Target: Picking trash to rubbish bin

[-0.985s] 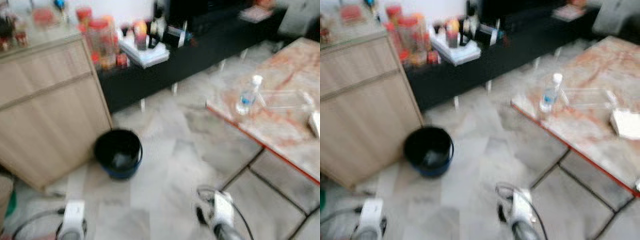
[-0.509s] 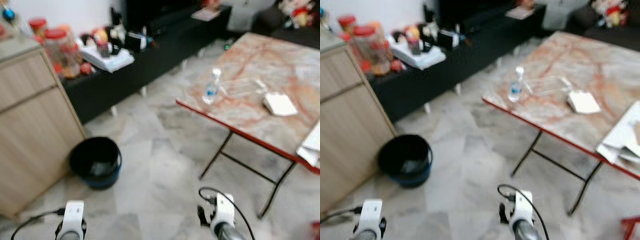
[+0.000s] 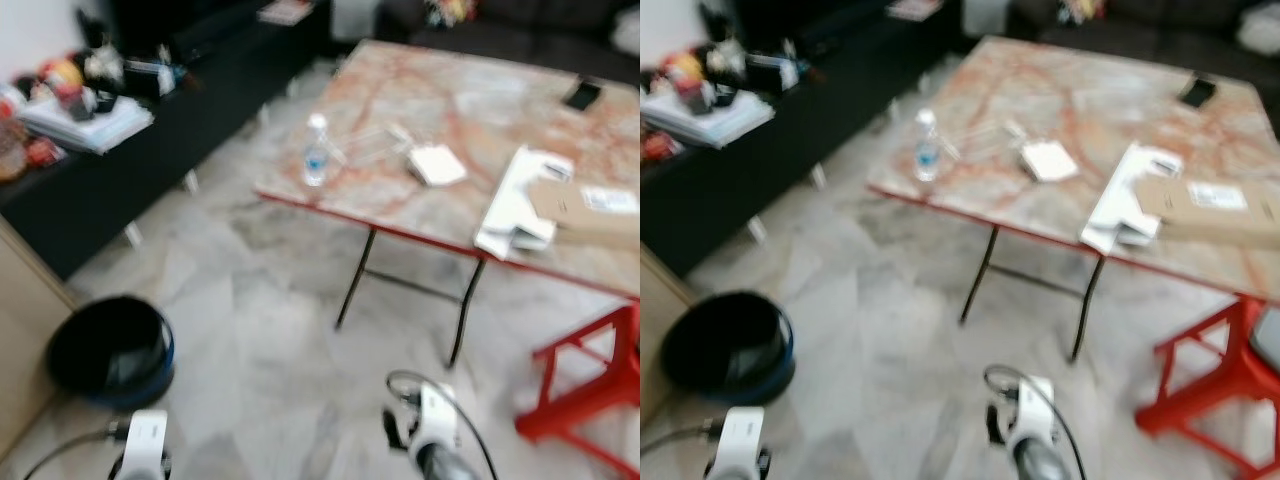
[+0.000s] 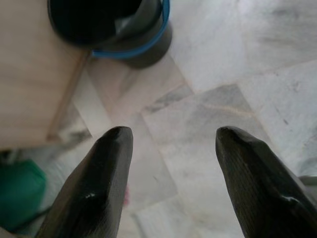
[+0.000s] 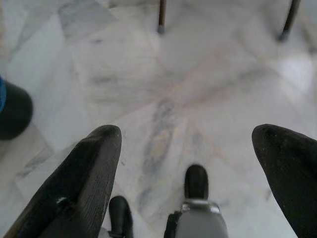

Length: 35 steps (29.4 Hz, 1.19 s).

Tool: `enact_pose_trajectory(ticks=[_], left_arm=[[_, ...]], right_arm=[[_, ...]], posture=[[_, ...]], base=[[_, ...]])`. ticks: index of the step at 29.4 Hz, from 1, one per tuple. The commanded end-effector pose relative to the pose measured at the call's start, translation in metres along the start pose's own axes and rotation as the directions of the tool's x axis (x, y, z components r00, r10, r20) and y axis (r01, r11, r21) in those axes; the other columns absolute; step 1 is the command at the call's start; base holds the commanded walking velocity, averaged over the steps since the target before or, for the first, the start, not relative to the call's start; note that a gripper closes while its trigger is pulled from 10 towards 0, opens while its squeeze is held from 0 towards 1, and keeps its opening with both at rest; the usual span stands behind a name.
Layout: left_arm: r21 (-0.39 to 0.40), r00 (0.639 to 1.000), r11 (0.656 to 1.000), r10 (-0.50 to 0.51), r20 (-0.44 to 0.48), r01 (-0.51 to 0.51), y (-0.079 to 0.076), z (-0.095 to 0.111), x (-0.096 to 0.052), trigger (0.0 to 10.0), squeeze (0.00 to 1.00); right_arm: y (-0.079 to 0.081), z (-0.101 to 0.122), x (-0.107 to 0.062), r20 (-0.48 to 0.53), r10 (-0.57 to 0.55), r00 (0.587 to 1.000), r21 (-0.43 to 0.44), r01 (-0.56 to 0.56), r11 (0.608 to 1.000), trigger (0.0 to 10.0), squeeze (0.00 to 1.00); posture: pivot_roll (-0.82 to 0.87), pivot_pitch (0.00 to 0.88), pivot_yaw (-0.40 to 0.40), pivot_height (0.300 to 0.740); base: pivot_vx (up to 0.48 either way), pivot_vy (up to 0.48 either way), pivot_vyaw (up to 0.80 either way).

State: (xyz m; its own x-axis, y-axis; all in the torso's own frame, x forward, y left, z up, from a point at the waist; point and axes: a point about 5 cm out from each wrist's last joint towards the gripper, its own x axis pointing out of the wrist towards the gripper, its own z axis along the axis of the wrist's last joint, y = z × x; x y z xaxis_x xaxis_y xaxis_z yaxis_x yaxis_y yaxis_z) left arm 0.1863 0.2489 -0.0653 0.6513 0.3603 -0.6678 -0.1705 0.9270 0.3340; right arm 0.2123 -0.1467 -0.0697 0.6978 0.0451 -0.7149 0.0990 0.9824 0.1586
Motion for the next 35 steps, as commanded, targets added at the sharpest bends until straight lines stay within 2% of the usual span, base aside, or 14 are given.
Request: enact_pose_trajectory(ticks=[1, 10, 19, 25, 29, 30, 31, 32, 33, 35], left_arm=[[0.027, 1.0, 1.0, -0.008, -0.01, 0.008, -0.001, -0.003, -0.001, 10.0, 0.0], [0.034, 1.0, 0.999, -0.017, -0.009, 0.018, -0.002, -0.004, -0.001, 10.0, 0.0], [0.037, 1.0, 0.999, -0.021, 0.013, 0.021, -0.004, 0.001, -0.001, 10.0, 0.0], [0.071, 0.982, 0.997, -0.035, 0.184, 0.022, -0.003, 0.04, 0.006, 10.0, 0.0], [0.085, 0.923, 0.996, -0.032, 0.382, -0.001, -0.004, 0.086, 0.006, 10.0, 0.0], [0.085, 0.923, 0.996, -0.032, 0.382, -0.001, -0.004, 0.086, 0.006, 10.0, 0.0], [0.091, 0.909, 0.996, -0.037, 0.415, -0.001, -0.005, 0.093, 0.005, 10.0, 0.0], [0.083, 0.881, 0.997, -0.042, 0.472, 0.003, -0.009, 0.107, 0.003, 10.0, 0.0], [0.083, 0.881, 0.997, -0.042, 0.472, 0.003, -0.009, 0.107, 0.003, 10.0, 0.0], [0.086, 0.83, 0.996, -0.061, 0.554, 0.016, -0.016, 0.127, -0.002, 10.0, 0.0]], right_arm=[[-0.006, -0.001, -0.001, -0.003, -0.017, 1.0, 0.001, 0.017, 1.0, 10.0, 0.0], [-0.005, -0.002, -0.001, -0.003, -0.013, 1.0, -0.002, 0.013, 1.0, 10.0, 0.0], [-0.001, 0.007, 0.001, 0.023, 0.007, 1.0, -0.003, -0.007, 1.0, 10.0, 0.0], [0.009, 0.023, 0.005, 0.089, 0.053, 0.995, -0.023, -0.051, 0.998, 10.0, 0.0], [0.019, 0.051, 0.008, 0.194, 0.1, 0.976, -0.06, -0.09, 0.994, 10.0, 0.0], [0.019, 0.051, 0.008, 0.194, 0.1, 0.976, -0.06, -0.09, 0.994, 10.0, 0.0], [0.021, 0.058, 0.008, 0.221, 0.11, 0.969, -0.072, -0.097, 0.993, 10.0, 0.0], [0.027, 0.073, 0.008, 0.281, 0.143, 0.949, -0.081, -0.125, 0.989, 10.0, 0.0], [0.027, 0.073, 0.008, 0.281, 0.143, 0.949, -0.081, -0.125, 0.989, 10.0, 0.0], [0.037, 0.097, 0.007, 0.373, 0.185, 0.909, -0.101, -0.158, 0.982, 10.0, 0.0]], posture=[[0.13, 0.115, 0.021, 0.74], [0.13, 0.116, 0.02, 0.74], [0.13, 0.116, 0.014, 0.74], [0.13, 0.117, 0.007, 0.74], [0.13, 0.108, 0.004, 0.74], [0.13, 0.108, 0.004, 0.74], [0.13, 0.108, 0.004, 0.74], [0.12, 0.107, 0.004, 0.74], [0.12, 0.107, 0.004, 0.74], [0.11, 0.1, 0.0, 0.74]], base=[[0.0, 0.0, -0.73], [0.0, 0.0, -0.73], [0.0, 0.0, -0.73], [0.0, 0.0, 0.0], [0.0, 0.0, 0.0], [0.0, 0.0, 0.0], [0.0, 0.0, 0.0], [0.0, 0.0, 0.0], [0.0, 0.0, 0.0], [0.0, 0.0, 0.0]])
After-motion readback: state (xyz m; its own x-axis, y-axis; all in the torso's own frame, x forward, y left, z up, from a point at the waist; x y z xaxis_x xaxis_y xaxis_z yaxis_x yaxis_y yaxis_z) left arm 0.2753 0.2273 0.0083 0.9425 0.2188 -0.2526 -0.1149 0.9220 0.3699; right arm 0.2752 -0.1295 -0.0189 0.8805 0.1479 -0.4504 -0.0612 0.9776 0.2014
